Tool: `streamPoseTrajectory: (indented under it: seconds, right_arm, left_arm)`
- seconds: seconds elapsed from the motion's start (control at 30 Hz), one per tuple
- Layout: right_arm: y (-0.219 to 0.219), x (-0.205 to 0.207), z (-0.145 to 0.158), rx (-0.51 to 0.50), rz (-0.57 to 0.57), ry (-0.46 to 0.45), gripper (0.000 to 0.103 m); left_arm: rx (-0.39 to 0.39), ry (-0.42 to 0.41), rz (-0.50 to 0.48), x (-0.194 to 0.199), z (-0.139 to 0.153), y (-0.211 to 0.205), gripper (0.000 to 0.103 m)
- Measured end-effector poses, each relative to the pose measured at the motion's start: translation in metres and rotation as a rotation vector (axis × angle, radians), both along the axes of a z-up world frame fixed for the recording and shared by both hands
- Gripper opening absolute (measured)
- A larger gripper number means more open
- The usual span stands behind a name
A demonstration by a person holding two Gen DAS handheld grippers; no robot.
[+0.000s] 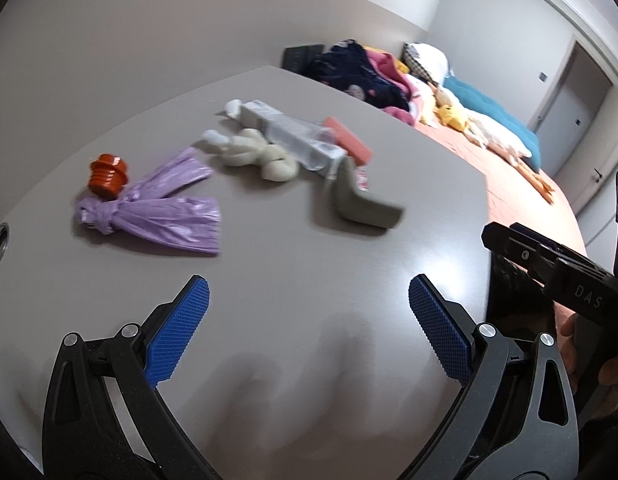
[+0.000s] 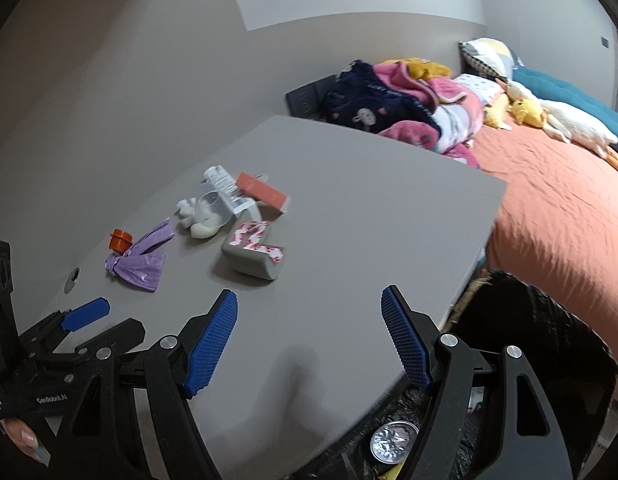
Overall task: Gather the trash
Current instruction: 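Move both tools back to the table toward the purple bag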
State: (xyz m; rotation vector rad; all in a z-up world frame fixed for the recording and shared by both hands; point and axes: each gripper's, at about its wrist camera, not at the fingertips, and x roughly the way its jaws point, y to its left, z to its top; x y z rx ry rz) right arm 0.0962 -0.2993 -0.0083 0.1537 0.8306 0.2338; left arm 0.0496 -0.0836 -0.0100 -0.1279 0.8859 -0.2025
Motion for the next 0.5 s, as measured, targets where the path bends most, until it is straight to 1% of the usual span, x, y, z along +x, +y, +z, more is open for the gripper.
streamPoseTrajectory:
  seconds: [0.33,0.4,0.5]
  right_arm:
    - [0.042,0.034,-0.016,-0.02,0.093,0.031,0.075]
    - [0.048,0.041,-0.019,-0.023,0.105,0.038,0.078]
    - [0.058,0.052,-0.025,-0.034,0.121,0.045,0.079]
  left_arm:
    - [0.014,0.023,0.133,0.022,-0.007,0.046,0.097]
    - [0.022,0.025,0.154,0.026,-0.01,0.053,0.097]
    - [0.039,0.033,0.179,0.035,-0.015,0.062,0.097]
